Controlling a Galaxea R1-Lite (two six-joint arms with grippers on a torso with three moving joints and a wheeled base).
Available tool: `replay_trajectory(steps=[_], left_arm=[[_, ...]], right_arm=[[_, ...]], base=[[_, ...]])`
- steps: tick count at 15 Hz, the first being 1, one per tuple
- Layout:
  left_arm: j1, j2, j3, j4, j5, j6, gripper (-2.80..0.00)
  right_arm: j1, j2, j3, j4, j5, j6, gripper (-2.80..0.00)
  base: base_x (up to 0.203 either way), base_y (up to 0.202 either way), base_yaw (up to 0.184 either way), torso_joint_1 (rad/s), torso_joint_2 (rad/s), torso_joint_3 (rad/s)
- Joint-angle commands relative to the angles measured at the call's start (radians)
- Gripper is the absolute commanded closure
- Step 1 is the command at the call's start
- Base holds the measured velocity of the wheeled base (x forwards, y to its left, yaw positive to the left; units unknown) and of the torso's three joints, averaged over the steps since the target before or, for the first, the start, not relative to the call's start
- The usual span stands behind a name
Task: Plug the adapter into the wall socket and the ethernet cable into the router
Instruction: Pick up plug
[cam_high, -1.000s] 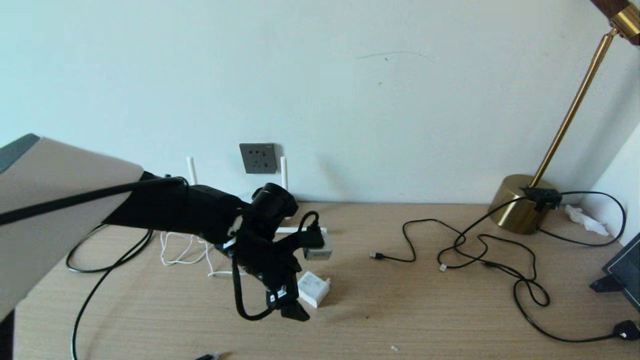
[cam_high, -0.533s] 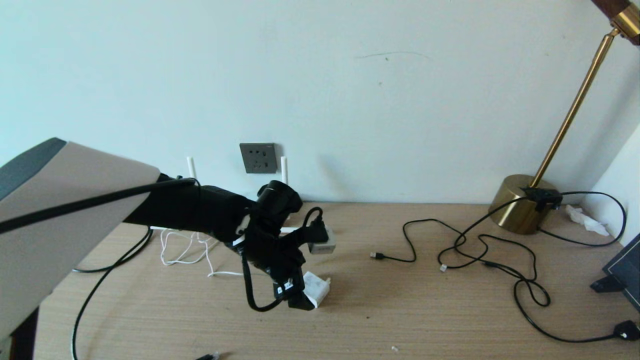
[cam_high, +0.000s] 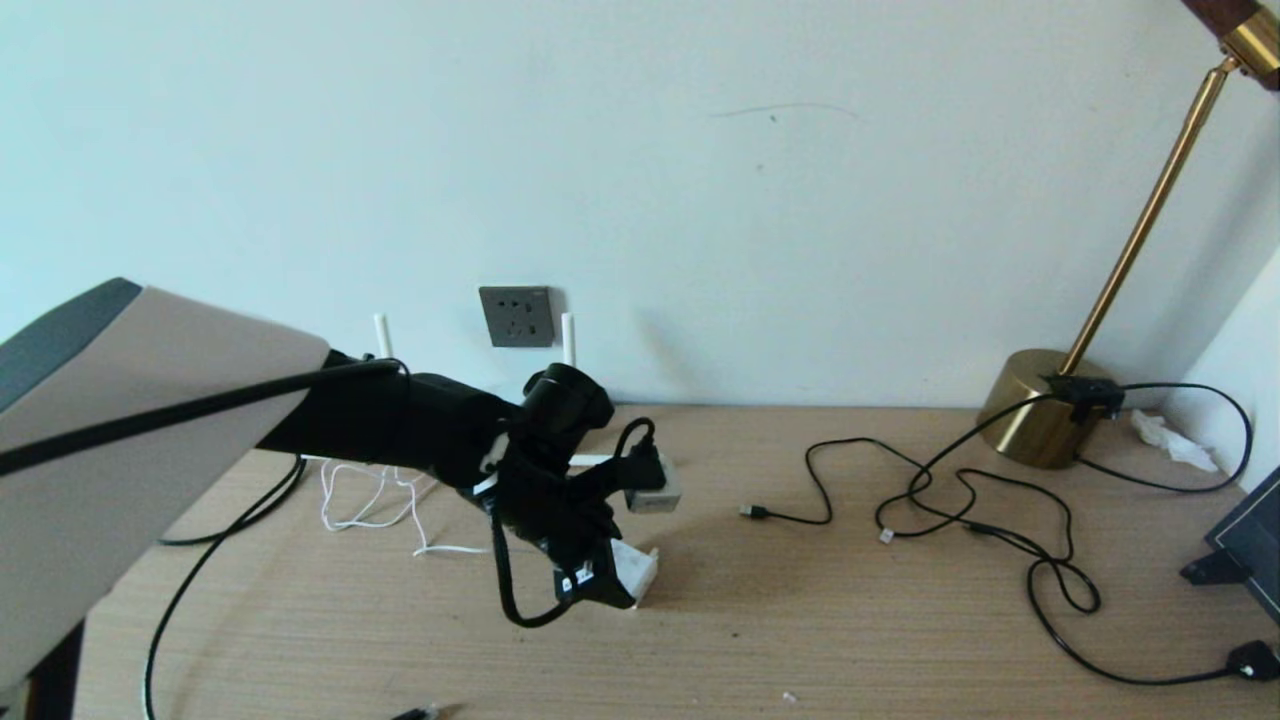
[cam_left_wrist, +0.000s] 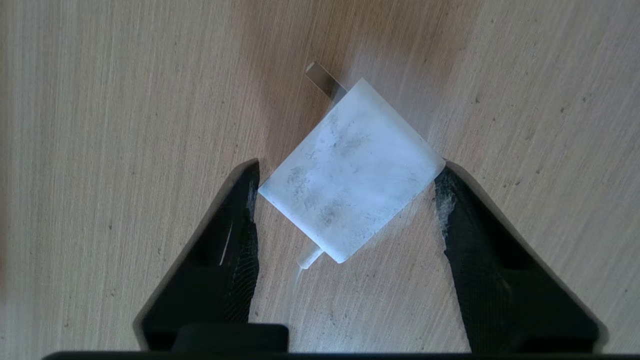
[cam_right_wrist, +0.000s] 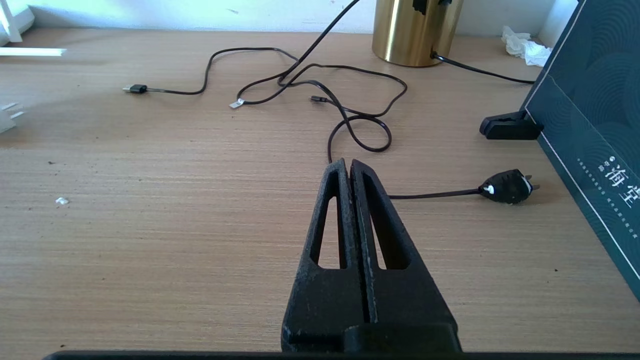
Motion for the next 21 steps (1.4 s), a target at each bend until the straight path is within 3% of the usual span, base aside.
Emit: replay_trajectory(steps=[1,5,13,18,21], left_arm=[[0.000,-0.007,0.008,0.009,-0.002,0.004,0.00],[0.053,-0.072,0.102,0.018,0.031,0.009,0.00],[0.372,-0.237,0.279,0.022,0.041,0.154,0.00],[0.652,-0.316,0.363,0.074,0.037,0.355,0.00],[0.713,-0.365,0.446,0.083,0.032,0.390,0.00]], right_arm=[[0.000,0.000,0.000,0.000,0.000,-0.001,0.00],[0.000,0.000,0.000,0.000,0.000,-0.001,0.00],[0.000,0.000,0.000,0.000,0.000,-0.001,0.00],[0.000,0.000,0.000,0.000,0.000,-0.001,0.00],[0.000,0.000,0.000,-0.001,0.000,-0.001,0.00]], base=[[0.000,0.000,0.000,0.000,0.00,0.000],[0.000,0.000,0.000,0.000,0.00,0.000],[0.000,0.000,0.000,0.000,0.00,0.000],[0.000,0.000,0.000,0.000,0.00,0.000],[0.000,0.000,0.000,0.000,0.00,0.000]])
